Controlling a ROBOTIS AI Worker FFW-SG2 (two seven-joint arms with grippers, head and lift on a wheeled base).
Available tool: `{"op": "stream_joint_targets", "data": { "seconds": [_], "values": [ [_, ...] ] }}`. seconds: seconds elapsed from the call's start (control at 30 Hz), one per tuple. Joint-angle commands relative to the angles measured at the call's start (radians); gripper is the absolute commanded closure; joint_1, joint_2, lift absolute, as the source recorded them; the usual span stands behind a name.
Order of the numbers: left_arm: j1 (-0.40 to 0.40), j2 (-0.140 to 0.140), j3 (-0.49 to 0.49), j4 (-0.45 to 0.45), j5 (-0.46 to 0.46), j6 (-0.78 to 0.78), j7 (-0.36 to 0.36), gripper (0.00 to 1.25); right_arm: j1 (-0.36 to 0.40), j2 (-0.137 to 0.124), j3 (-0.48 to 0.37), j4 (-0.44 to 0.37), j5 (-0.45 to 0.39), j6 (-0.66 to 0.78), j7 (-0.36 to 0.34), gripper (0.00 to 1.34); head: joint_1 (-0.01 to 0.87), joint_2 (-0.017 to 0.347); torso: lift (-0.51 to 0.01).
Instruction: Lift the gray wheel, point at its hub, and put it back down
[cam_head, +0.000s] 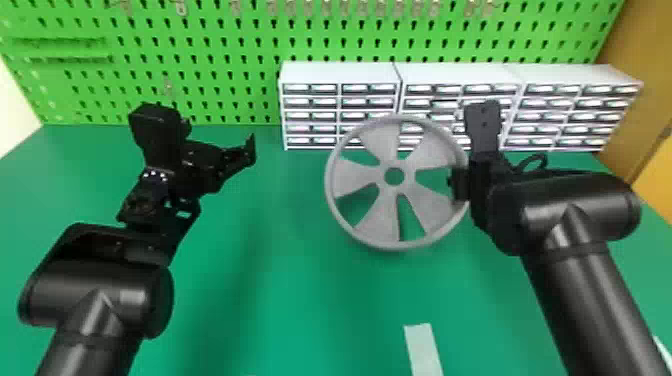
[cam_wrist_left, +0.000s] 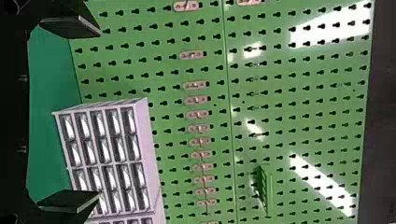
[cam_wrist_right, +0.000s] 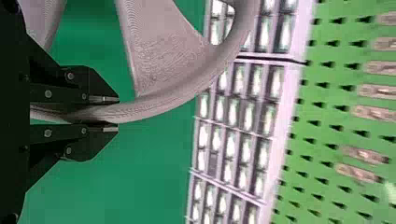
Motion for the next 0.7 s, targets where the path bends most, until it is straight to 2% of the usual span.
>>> {"op": "stream_joint_targets", "data": {
  "seconds": [0.0, 0.27, 0.4, 0.67],
  "values": [
    [0.014, 0.005, 0.000, -0.002, 0.000, 0.009, -0.006, 0.07, 0.004, -0.002, 0.003, -0.003, 0.030, -0.109, 0.000, 1.18, 0.692, 0.048, -0.088],
    [0.027, 0.007, 0.001, -0.006, -0.002, 0.018, -0.014, 0.07, -0.008, -0.005, 0.013, -0.001, 0.076, -0.270, 0.000, 1.18, 0.692, 0.048, -0.088],
    [0.030, 0.010, 0.001, -0.008, -0.003, 0.020, -0.023, 0.07, -0.016, -0.004, 0.012, 0.014, 0.071, -0.362, -0.002, 1.33, 0.692, 0.048, -0.088],
    [0.045, 0.010, 0.014, -0.020, -0.008, 0.027, -0.040, 0.07, -0.036, -0.005, 0.030, 0.055, 0.071, -0.555, -0.002, 1.33, 0.692, 0.048, -0.088]
  ]
}}
